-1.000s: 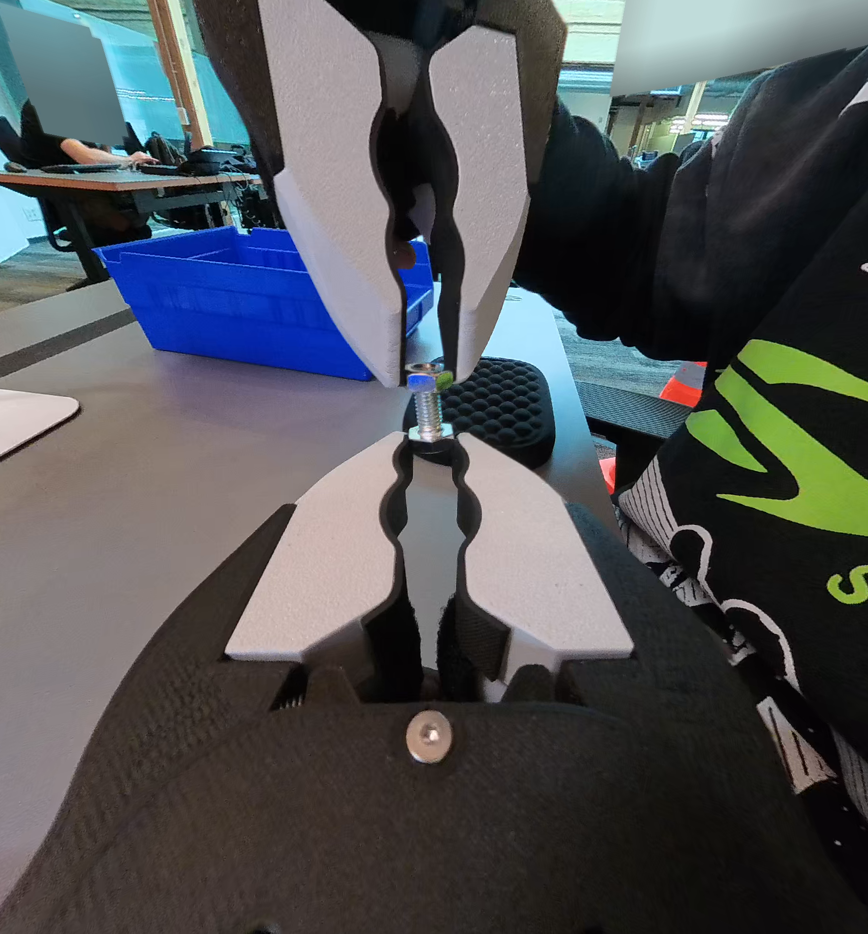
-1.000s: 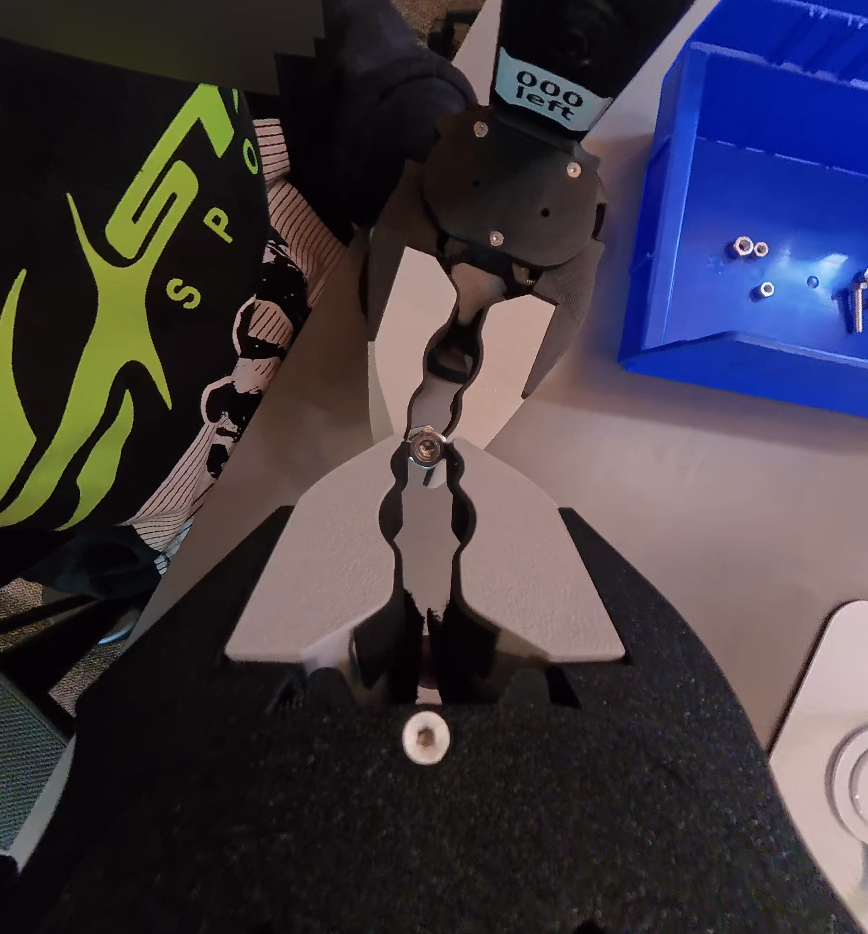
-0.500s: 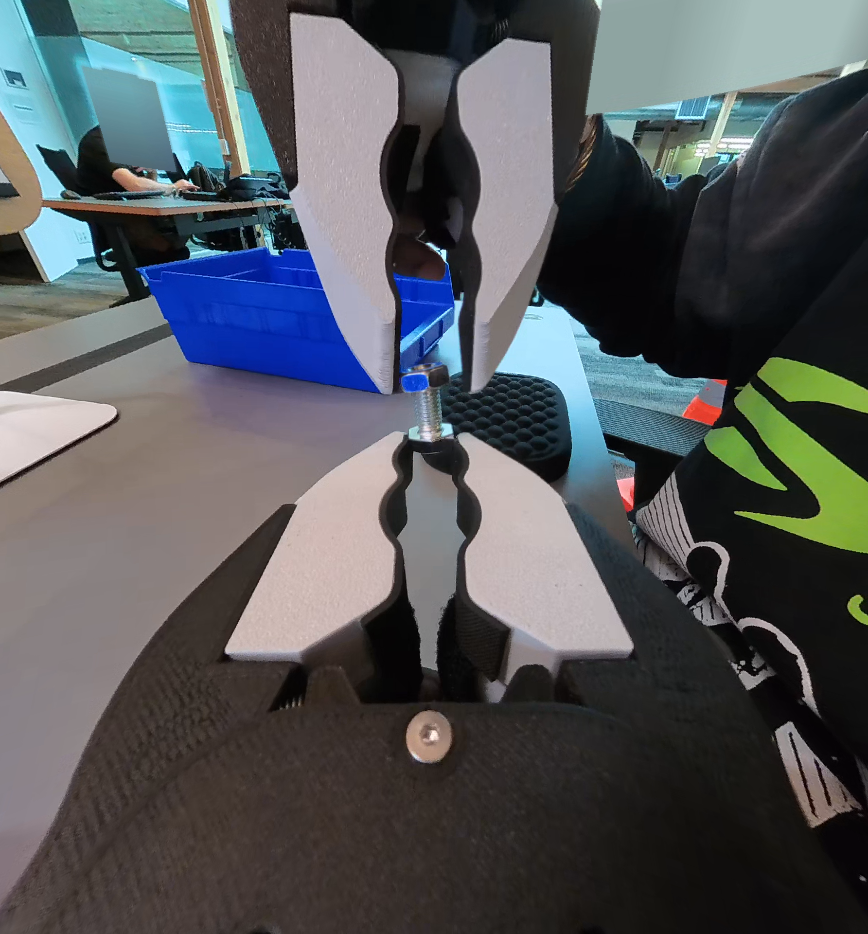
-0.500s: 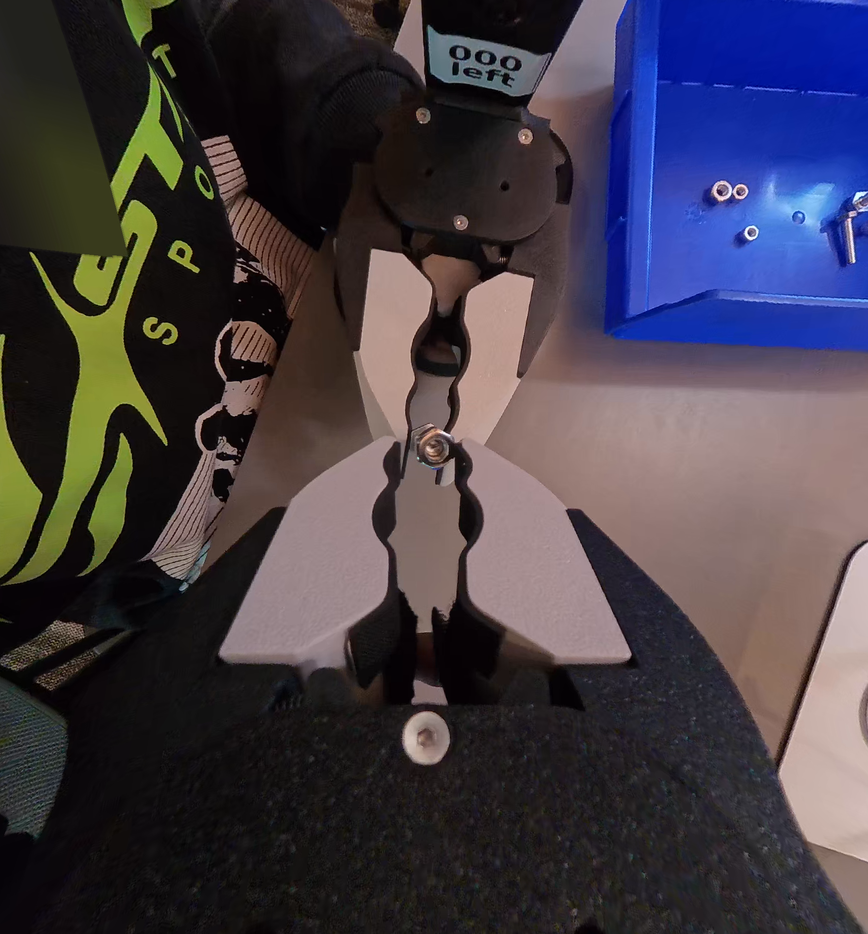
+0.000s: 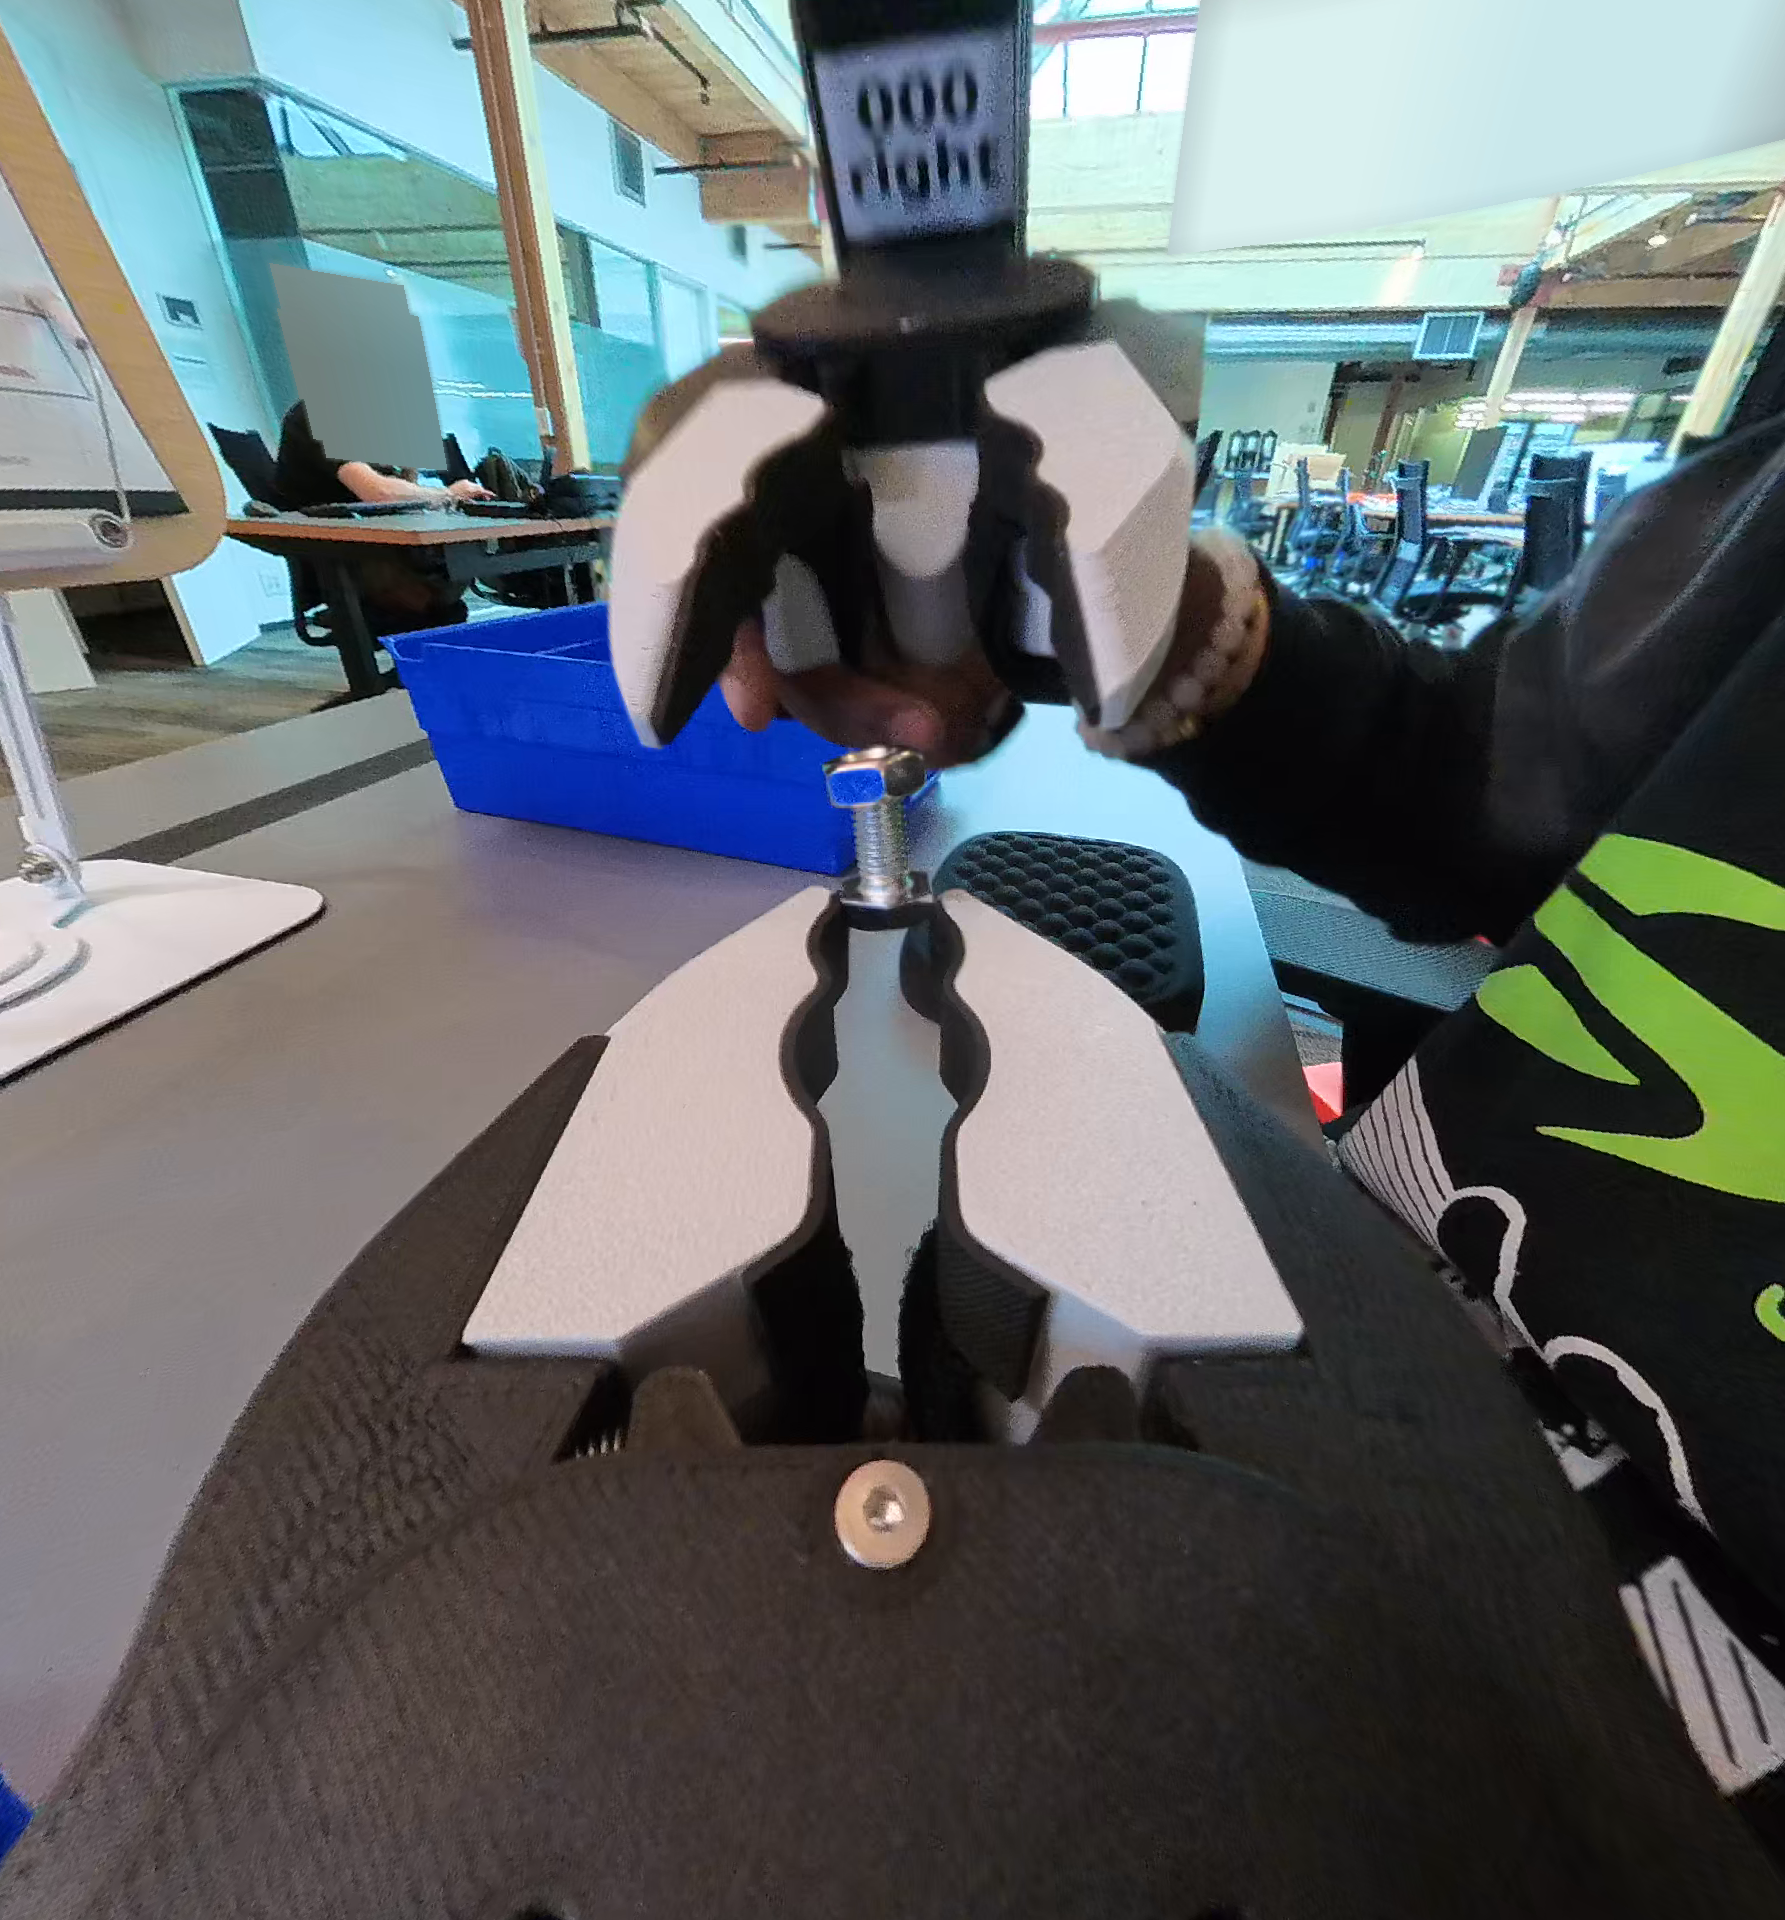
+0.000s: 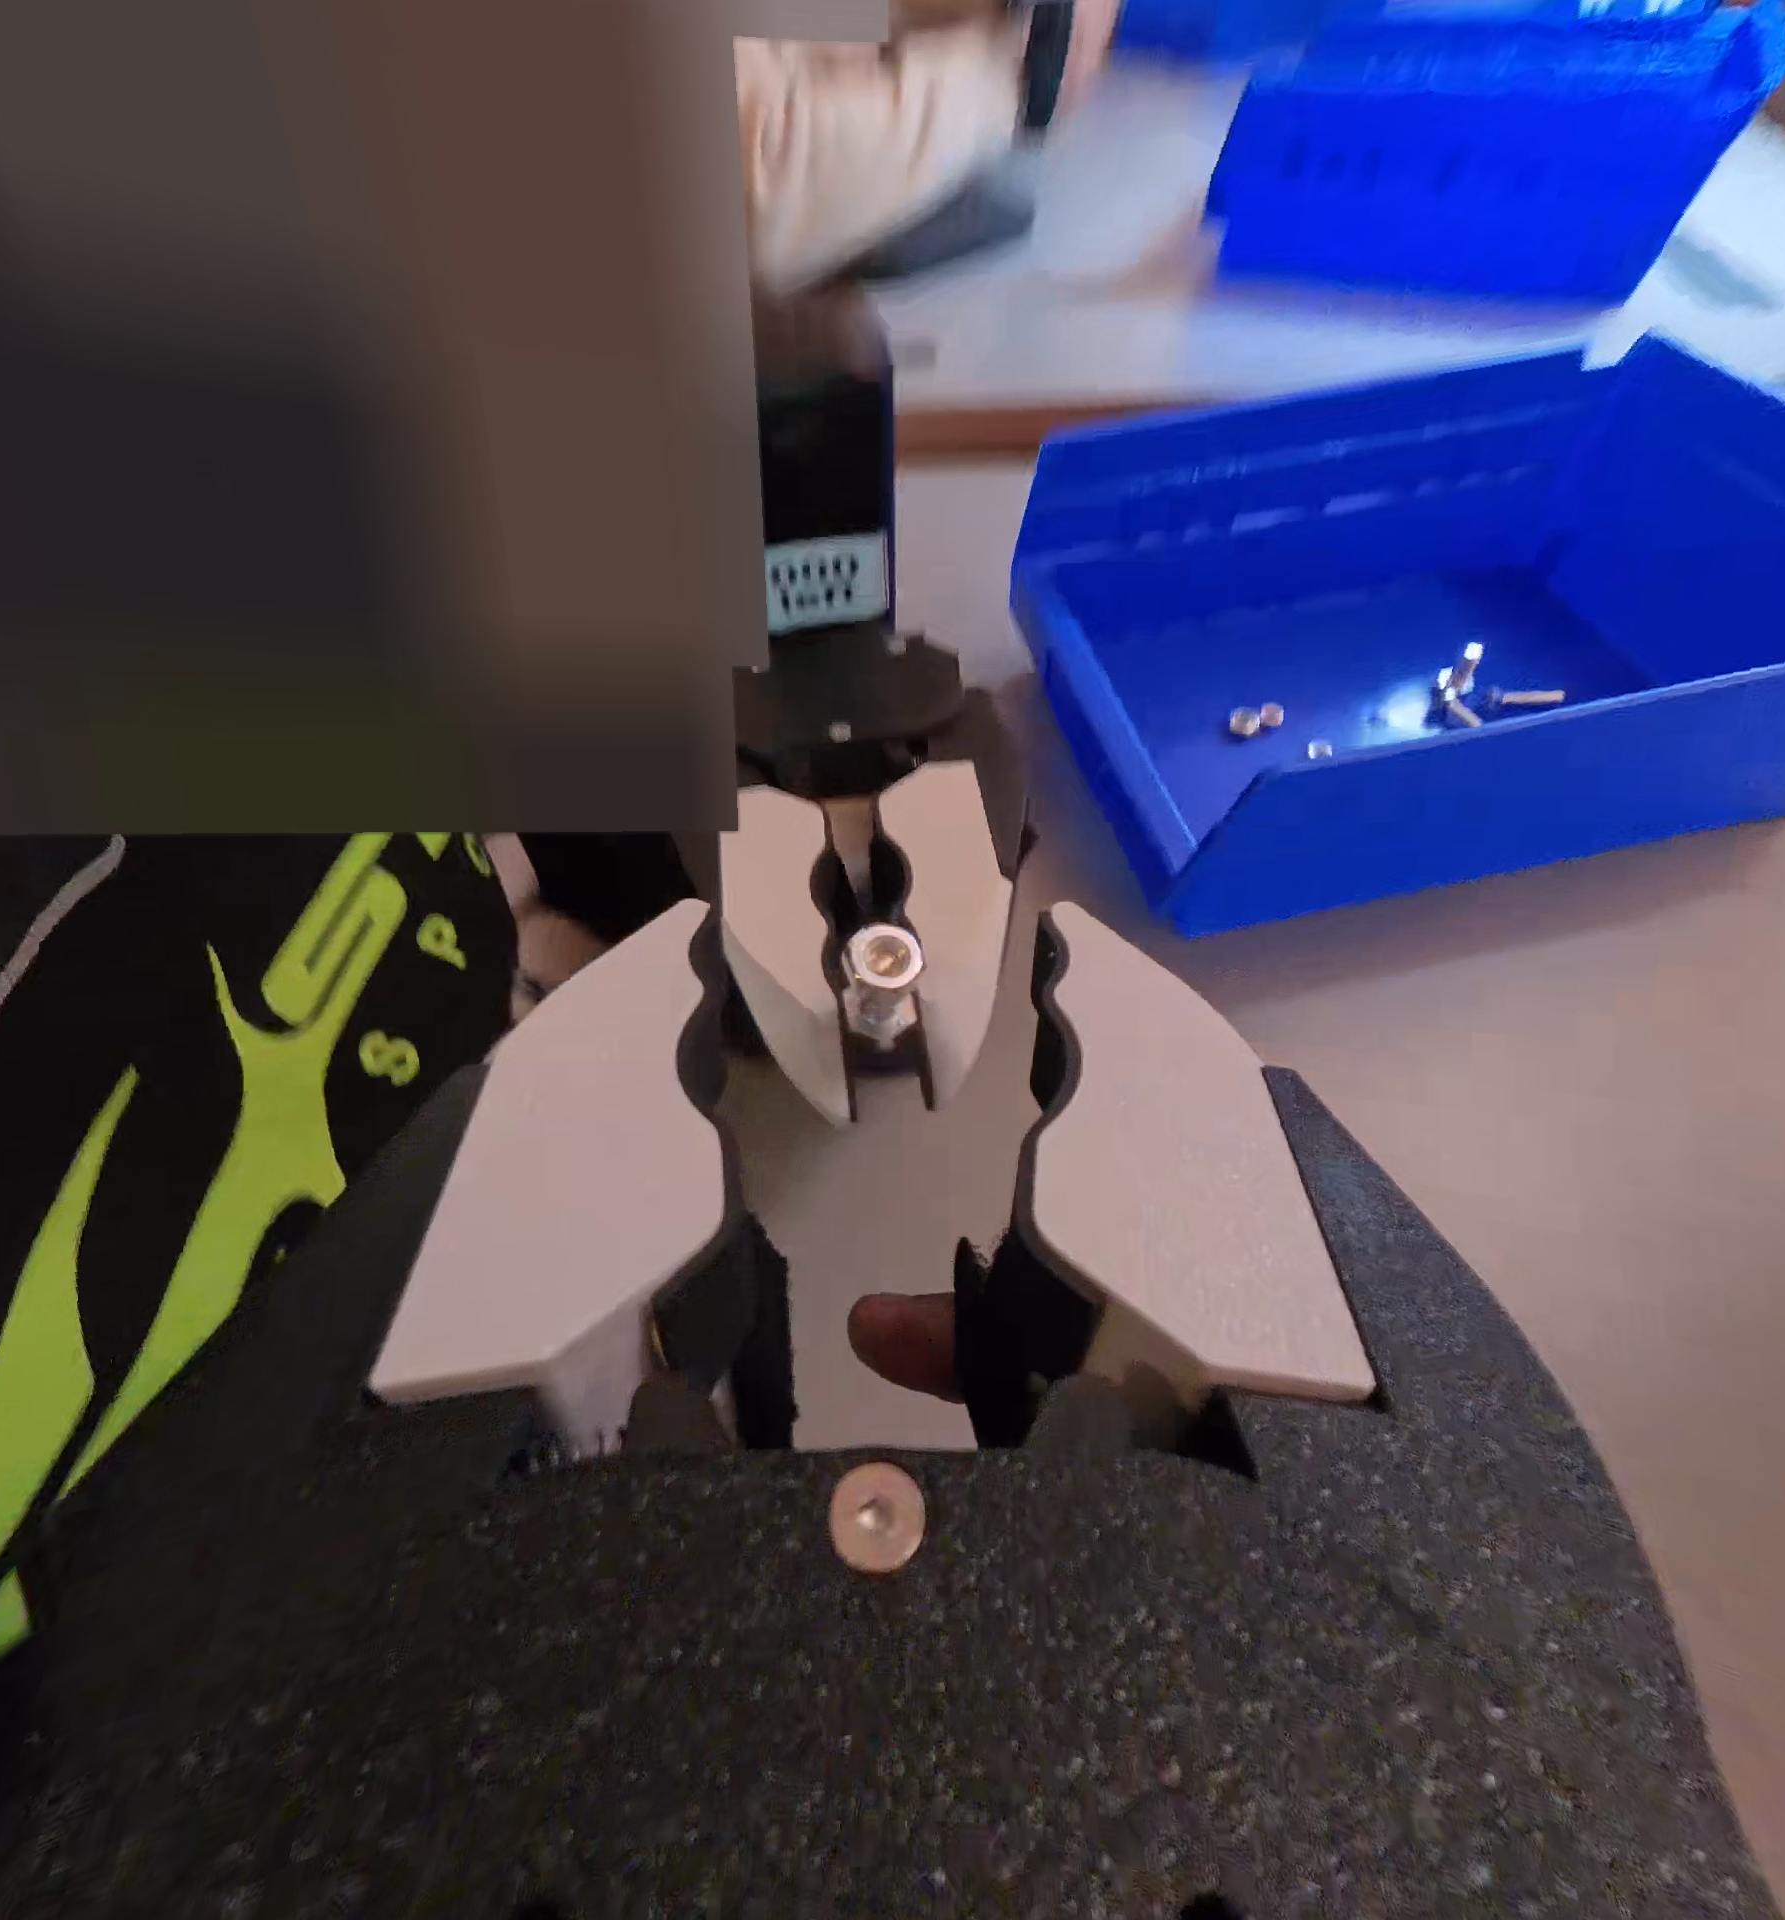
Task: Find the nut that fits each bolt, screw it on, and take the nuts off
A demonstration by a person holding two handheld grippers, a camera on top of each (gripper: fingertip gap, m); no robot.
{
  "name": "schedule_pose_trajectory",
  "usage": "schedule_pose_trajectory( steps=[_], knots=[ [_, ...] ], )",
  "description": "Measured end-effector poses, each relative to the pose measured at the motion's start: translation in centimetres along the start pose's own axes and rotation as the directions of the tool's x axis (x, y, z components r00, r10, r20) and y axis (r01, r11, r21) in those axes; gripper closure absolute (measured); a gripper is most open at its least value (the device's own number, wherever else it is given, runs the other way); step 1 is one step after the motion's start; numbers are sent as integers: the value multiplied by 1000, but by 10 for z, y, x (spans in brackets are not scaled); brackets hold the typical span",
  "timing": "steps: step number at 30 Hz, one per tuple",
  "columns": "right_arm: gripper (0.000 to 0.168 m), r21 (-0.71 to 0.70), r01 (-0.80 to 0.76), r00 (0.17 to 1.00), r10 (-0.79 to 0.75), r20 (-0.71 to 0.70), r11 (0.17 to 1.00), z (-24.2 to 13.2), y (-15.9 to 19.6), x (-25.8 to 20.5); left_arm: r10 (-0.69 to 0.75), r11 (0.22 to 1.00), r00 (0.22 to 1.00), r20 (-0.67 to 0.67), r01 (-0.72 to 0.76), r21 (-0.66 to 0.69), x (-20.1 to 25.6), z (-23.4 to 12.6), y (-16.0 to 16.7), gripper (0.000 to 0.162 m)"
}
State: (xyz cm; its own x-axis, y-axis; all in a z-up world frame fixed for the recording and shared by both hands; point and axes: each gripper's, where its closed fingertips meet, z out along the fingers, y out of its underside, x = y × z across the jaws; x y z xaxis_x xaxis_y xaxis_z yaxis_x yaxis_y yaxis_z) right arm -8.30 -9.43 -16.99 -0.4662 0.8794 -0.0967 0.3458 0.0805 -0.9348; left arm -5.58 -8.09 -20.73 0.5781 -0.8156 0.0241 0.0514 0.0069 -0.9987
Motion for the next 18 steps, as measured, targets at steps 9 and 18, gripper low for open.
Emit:
schedule_pose_trajectory(
  steps=[9,18],
  knots=[
    [111,281,-140,988,152,-22,949,5,11,-7,14,1000,1000,23,-14,3,-2,0,0,147],
    [117,287,-134,989,147,-25,949,0,11,-10,-3,1000,999,40,4,-16,-5,2,2,147]
  ],
)
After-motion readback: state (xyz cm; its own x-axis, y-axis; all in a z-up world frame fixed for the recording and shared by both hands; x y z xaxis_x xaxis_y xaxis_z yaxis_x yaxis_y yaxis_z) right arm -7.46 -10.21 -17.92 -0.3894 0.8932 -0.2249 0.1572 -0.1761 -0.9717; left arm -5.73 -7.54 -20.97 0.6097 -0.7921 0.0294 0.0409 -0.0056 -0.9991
